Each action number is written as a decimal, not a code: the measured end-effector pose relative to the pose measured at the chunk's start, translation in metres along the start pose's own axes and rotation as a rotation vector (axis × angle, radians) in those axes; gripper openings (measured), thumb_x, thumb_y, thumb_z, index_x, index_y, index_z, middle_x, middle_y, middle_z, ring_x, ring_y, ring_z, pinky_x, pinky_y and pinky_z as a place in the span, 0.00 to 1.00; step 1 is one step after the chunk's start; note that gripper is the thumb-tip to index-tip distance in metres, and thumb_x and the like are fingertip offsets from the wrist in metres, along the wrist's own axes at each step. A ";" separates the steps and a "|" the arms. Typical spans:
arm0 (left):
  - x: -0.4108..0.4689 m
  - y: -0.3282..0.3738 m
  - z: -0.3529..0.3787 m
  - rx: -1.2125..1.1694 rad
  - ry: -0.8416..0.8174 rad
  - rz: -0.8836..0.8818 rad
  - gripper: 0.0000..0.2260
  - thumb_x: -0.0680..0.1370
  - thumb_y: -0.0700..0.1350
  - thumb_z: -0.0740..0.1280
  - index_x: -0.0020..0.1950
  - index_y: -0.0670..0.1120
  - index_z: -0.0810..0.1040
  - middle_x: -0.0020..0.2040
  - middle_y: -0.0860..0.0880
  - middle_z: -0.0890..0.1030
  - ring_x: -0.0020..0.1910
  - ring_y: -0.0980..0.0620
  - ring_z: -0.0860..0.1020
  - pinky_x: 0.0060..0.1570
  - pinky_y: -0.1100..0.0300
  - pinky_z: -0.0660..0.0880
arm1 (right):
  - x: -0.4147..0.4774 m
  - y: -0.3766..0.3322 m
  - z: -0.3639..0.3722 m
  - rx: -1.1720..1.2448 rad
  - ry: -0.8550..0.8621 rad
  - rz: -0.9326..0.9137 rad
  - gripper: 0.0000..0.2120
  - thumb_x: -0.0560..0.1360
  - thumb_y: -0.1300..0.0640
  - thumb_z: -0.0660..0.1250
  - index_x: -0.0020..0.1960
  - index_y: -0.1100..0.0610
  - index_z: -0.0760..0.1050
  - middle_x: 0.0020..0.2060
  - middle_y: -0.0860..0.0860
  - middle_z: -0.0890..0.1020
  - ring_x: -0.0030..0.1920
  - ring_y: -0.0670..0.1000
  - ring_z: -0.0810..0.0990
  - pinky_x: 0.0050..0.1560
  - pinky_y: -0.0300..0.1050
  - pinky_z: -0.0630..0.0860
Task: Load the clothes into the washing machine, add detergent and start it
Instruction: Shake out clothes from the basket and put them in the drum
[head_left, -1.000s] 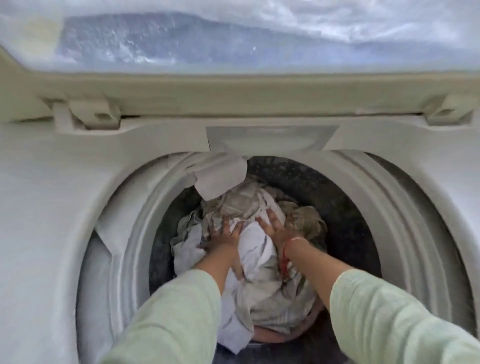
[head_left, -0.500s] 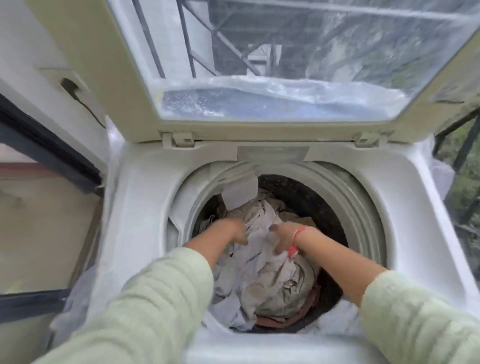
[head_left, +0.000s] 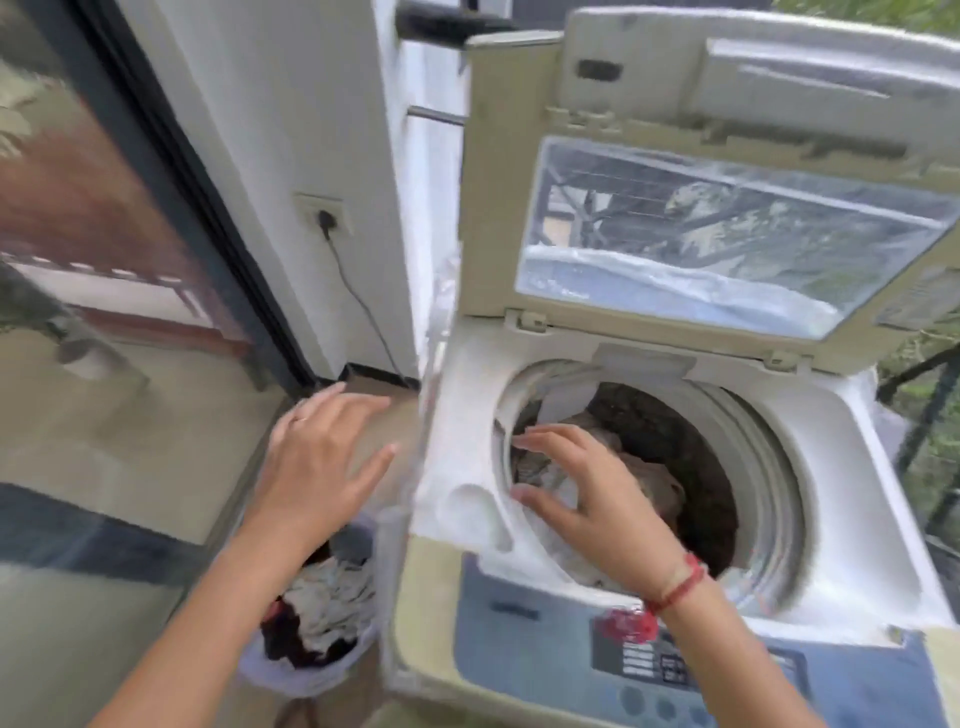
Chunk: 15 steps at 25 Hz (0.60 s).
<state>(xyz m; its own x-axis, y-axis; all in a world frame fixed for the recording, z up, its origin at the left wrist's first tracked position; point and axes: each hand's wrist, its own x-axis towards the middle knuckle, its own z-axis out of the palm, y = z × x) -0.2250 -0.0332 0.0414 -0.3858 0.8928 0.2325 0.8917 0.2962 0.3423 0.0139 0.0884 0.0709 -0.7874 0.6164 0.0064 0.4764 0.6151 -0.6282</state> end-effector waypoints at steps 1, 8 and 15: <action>-0.021 -0.030 -0.010 -0.001 -0.032 -0.093 0.22 0.72 0.60 0.57 0.58 0.50 0.77 0.56 0.50 0.80 0.63 0.46 0.73 0.57 0.47 0.69 | 0.007 -0.027 0.021 0.043 0.001 -0.027 0.19 0.74 0.46 0.66 0.63 0.48 0.72 0.60 0.44 0.74 0.61 0.43 0.73 0.62 0.38 0.68; -0.183 -0.229 -0.018 -0.073 -0.247 -0.468 0.21 0.68 0.60 0.58 0.48 0.47 0.81 0.45 0.47 0.82 0.48 0.41 0.80 0.46 0.49 0.76 | 0.053 -0.154 0.209 0.081 -0.303 -0.005 0.20 0.75 0.50 0.67 0.66 0.51 0.71 0.59 0.46 0.74 0.56 0.44 0.74 0.61 0.40 0.69; -0.231 -0.337 0.049 -0.130 -0.623 -0.688 0.23 0.74 0.55 0.65 0.67 0.48 0.71 0.63 0.45 0.74 0.64 0.42 0.70 0.61 0.51 0.66 | 0.085 -0.106 0.381 -0.025 -0.702 0.324 0.20 0.75 0.55 0.66 0.67 0.55 0.71 0.64 0.55 0.74 0.63 0.55 0.74 0.63 0.44 0.68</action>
<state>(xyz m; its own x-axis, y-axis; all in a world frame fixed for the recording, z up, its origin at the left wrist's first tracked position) -0.4245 -0.3230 -0.1720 -0.5887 0.5673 -0.5758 0.4669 0.8201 0.3307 -0.2529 -0.1120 -0.1582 -0.6664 0.3163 -0.6752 0.7277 0.4733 -0.4964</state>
